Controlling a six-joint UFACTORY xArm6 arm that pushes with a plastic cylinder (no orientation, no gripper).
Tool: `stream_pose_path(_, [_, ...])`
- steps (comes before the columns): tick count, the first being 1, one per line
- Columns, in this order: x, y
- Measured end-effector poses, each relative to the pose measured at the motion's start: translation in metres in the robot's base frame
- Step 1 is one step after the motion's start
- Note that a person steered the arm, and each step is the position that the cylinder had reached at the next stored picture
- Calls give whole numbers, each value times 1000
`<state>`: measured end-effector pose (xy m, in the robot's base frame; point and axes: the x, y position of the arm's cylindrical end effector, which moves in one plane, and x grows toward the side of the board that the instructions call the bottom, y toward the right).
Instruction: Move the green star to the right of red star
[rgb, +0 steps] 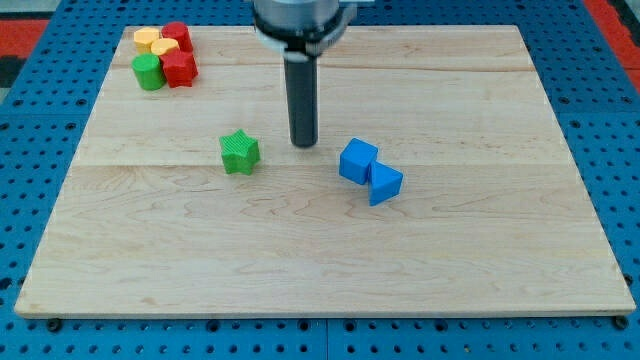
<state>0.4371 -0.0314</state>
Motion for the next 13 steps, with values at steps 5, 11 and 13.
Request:
stream_pose_path(5, [-73,-119])
stream_pose_path(11, [-108,220])
stream_pose_path(13, [-13,266])
